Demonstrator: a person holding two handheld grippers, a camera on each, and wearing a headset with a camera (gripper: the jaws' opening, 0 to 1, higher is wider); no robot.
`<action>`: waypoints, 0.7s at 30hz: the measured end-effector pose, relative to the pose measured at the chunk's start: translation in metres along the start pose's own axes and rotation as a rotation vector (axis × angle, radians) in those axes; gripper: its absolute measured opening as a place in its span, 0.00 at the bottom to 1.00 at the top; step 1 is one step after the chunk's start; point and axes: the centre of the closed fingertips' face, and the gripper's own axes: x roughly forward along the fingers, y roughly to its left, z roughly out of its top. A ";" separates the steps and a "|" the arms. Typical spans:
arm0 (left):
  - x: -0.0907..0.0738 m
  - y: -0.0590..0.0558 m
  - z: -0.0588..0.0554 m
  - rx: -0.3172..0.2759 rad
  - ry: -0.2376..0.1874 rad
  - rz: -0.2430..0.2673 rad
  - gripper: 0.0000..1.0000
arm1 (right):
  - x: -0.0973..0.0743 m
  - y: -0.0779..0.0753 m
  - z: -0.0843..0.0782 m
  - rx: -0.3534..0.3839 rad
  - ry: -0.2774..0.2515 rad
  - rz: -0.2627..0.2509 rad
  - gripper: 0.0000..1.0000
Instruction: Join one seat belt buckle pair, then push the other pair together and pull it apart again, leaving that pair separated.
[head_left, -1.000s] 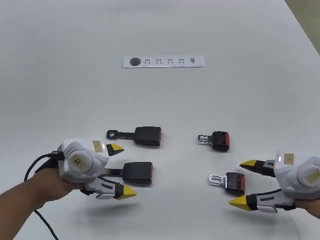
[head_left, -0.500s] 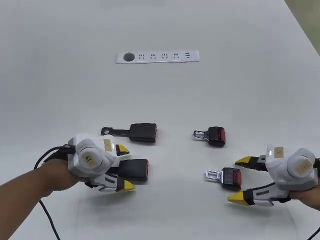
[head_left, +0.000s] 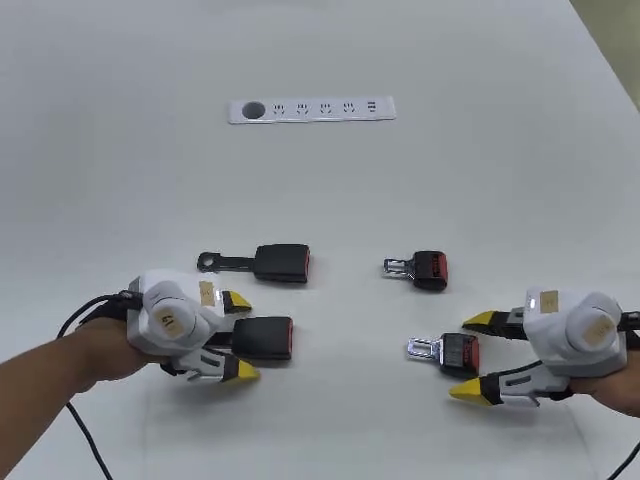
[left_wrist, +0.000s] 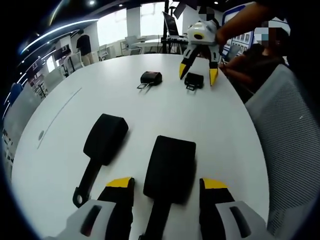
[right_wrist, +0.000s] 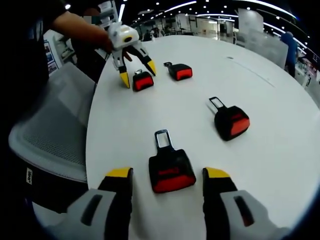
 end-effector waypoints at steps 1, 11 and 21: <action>0.000 0.000 0.000 0.004 0.000 -0.001 0.54 | 0.000 0.000 0.000 0.000 -0.005 -0.002 0.57; -0.001 0.000 0.000 0.045 0.003 -0.026 0.41 | -0.002 -0.003 -0.002 -0.036 -0.023 -0.004 0.47; 0.000 -0.002 0.000 0.065 0.013 -0.037 0.37 | 0.003 -0.008 0.004 -0.070 -0.099 0.020 0.38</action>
